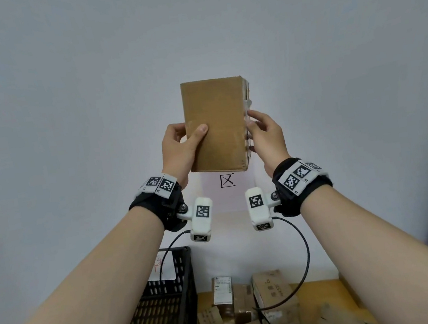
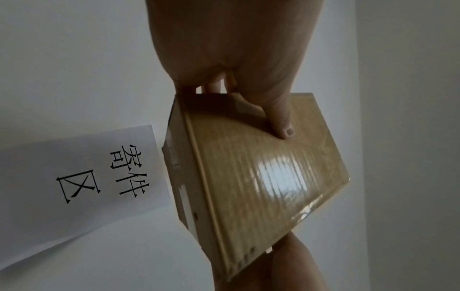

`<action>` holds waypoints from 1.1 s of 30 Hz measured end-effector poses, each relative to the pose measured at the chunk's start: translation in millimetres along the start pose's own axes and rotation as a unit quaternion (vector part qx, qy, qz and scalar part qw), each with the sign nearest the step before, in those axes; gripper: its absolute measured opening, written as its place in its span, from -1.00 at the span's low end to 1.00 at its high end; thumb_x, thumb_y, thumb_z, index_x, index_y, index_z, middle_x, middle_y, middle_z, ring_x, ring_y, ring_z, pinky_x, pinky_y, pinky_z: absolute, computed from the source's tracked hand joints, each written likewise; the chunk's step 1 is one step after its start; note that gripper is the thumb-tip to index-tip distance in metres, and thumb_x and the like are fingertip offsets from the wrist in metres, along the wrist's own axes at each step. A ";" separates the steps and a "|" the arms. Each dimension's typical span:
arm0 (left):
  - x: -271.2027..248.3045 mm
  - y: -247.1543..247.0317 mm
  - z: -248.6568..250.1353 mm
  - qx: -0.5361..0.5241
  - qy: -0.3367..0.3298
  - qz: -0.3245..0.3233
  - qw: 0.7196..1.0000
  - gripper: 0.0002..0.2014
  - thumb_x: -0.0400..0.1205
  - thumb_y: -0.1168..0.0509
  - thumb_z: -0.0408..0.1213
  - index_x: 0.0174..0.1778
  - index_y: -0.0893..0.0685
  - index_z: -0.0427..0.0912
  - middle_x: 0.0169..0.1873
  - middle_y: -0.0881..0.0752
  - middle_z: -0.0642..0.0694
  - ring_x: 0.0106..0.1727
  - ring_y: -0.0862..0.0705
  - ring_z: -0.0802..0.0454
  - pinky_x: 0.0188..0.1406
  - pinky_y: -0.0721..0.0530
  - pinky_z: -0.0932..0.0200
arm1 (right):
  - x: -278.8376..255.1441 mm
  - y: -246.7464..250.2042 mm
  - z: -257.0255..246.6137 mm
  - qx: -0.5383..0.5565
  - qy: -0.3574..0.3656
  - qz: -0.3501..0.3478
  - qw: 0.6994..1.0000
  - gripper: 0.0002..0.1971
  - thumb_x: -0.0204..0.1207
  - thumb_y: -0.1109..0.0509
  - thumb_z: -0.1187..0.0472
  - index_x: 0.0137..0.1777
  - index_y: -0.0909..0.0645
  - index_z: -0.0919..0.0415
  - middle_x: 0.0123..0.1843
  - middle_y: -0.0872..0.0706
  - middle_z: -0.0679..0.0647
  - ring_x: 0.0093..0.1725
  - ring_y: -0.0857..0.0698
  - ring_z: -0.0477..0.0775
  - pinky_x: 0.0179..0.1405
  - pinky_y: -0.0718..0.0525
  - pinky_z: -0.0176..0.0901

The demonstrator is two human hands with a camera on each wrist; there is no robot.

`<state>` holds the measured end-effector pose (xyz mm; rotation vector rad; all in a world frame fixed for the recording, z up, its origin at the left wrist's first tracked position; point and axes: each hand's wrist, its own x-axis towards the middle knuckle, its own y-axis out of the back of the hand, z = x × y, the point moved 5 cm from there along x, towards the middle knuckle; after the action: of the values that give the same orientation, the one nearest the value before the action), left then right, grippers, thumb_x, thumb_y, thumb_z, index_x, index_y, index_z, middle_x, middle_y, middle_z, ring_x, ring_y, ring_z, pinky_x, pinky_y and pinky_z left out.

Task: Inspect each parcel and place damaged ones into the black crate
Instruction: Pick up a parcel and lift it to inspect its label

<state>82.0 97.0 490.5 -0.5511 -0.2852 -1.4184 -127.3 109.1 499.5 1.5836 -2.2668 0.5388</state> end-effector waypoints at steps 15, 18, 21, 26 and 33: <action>-21.9 -5.0 7.9 -0.025 0.030 -0.001 0.999 -0.61 0.56 -0.62 -0.10 0.22 -0.73 -0.16 0.23 -0.81 -0.03 0.26 -0.80 0.01 0.30 -0.78 -0.21 | -23.9 11.5 -2.9 0.035 -0.056 0.014 0.998 -0.70 0.69 -0.25 0.24 0.31 -0.66 -0.07 0.23 -0.81 0.13 0.01 -0.82 0.10 0.04 -0.83 0.18; -21.6 -5.4 8.8 -0.024 0.034 0.004 0.999 -0.65 0.61 -0.57 -0.07 0.22 -0.72 -0.16 0.22 -0.80 -0.03 0.24 -0.79 0.01 0.31 -0.78 -0.21 | -27.0 14.7 -6.9 0.027 -0.051 0.024 0.998 -0.79 0.69 -0.29 0.17 0.22 -0.68 -0.05 0.21 -0.80 0.16 0.07 -0.84 0.15 0.07 -0.83 0.29; -21.4 -6.8 11.2 -0.027 0.059 0.006 0.998 -0.76 0.77 -0.33 0.02 0.08 -0.78 -0.06 0.21 -0.82 0.03 0.27 -0.77 -0.01 0.29 -0.77 -0.25 | -29.3 13.7 -11.1 0.072 -0.061 -0.009 0.995 -0.68 0.74 -0.29 -0.12 0.29 -0.71 0.01 0.17 -0.83 -0.05 0.11 -0.83 0.02 0.10 -0.81 0.08; -15.4 -0.7 12.8 -0.016 0.059 0.027 0.998 -0.82 0.67 -0.50 -0.04 -0.02 -0.76 -0.07 0.06 -0.81 -0.06 0.05 -0.77 0.08 0.08 -0.83 -0.05 | -30.8 15.9 -10.9 0.094 -0.018 -0.021 0.995 -0.55 0.55 -0.63 0.07 0.41 -0.67 0.10 0.13 -0.87 -0.05 0.04 -0.87 -0.12 0.11 -0.84 0.02; -8.1 2.0 5.9 0.012 0.086 -0.015 0.996 0.03 0.52 -0.61 0.10 0.80 -0.21 -0.14 0.51 -0.63 -0.06 0.15 -0.77 0.10 -0.28 -0.72 0.26 | -29.2 17.0 5.3 0.131 -0.046 0.000 0.990 -0.54 0.54 -0.63 0.06 0.38 -0.59 0.08 0.10 -0.89 0.01 0.10 -0.87 0.03 0.16 -0.84 0.14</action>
<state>83.6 107.1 491.1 -0.4035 -0.1741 -1.4785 -133.9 135.8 479.2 1.7633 -2.3417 0.8063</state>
